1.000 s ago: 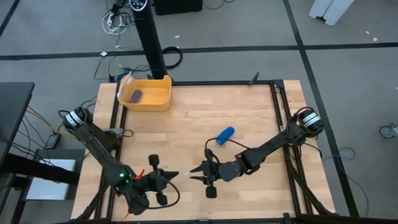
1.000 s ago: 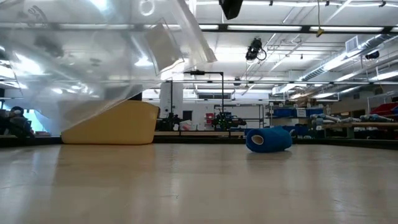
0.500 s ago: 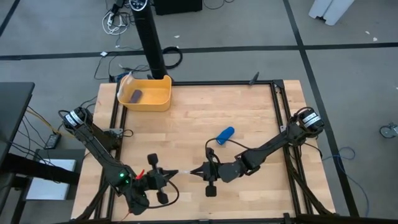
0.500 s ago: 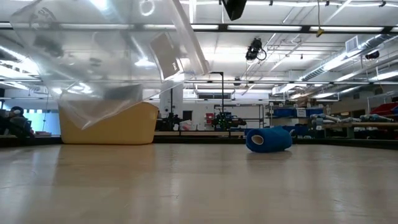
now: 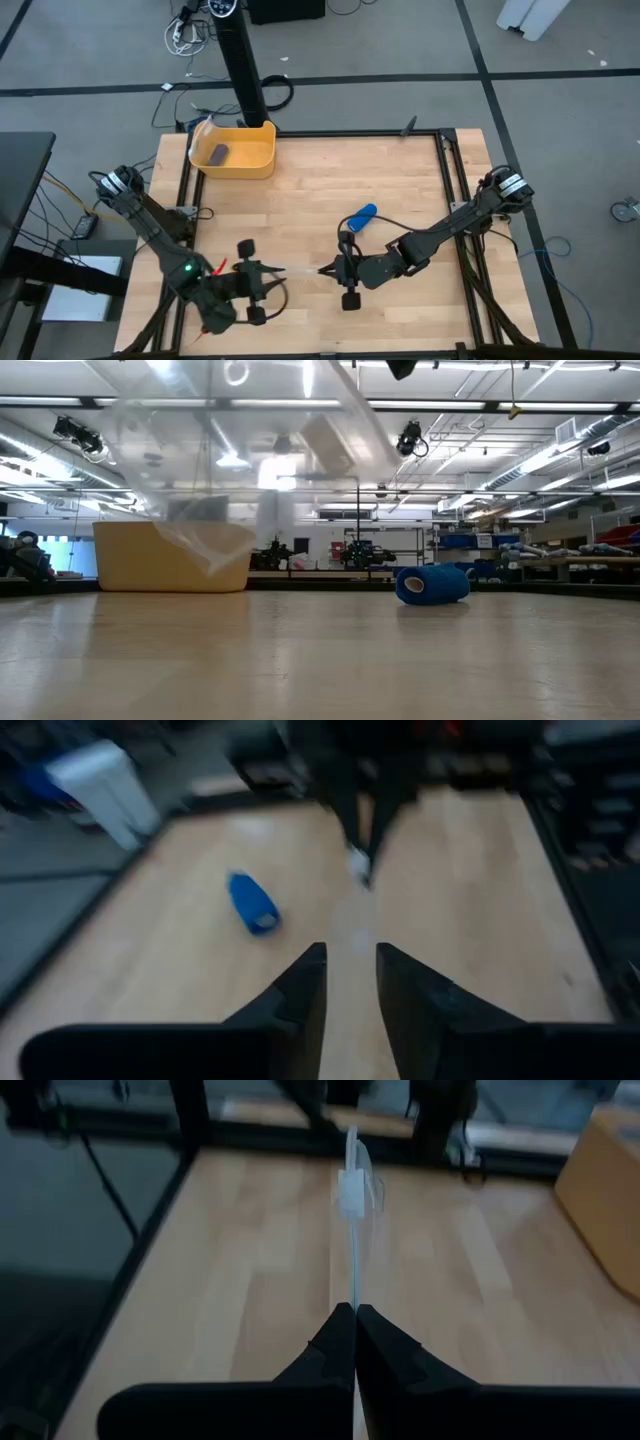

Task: Roll bandage
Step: Open the transparent zip bag

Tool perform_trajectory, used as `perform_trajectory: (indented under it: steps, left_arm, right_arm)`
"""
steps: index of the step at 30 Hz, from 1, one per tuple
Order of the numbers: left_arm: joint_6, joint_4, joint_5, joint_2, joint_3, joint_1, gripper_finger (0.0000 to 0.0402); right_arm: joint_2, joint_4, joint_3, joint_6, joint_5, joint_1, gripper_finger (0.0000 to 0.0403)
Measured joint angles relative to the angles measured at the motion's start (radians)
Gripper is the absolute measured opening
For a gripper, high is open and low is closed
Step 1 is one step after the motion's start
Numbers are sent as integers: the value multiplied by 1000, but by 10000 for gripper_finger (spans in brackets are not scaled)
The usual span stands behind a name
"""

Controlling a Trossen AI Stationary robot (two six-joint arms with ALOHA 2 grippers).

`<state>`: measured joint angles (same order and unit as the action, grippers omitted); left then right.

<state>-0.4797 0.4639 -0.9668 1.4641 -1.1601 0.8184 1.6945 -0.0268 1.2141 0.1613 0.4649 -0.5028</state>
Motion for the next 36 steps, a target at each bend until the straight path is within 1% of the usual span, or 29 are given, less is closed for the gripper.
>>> perform_trajectory:
  steps: [2,4,7,12,13,15,18,24,29,36]
  left_arm:
    - [3,7,108,1,0,-35,106]
    - [2,7,171,5,0,-77,113]
    - [22,20,166,7,-1,-121,117]
    - [80,-18,163,7,-1,-164,117]
    - [90,-28,170,7,-1,-171,117]
    - [116,-56,185,7,-1,-183,117]
    - [164,-117,239,7,-1,-200,117]
    - [237,-216,300,7,-1,-222,115]
    - [244,-228,307,26,-1,-248,95]
    - [292,-299,311,73,1,-262,77]
  right_arm:
    - [-7,-115,37,19,-15,8,1]
    - [-5,-244,93,35,-16,14,1]
    - [4,-379,173,37,-15,17,3]
    - [4,-579,268,57,-16,15,2]
    - [4,-597,282,63,-17,16,2]
    - [3,-608,290,65,-17,18,2]
    - [4,-638,302,70,-21,20,2]
    - [5,-637,306,75,-28,19,2]
    - [5,-630,306,74,-28,20,2]
    - [5,-625,306,74,-28,20,3]
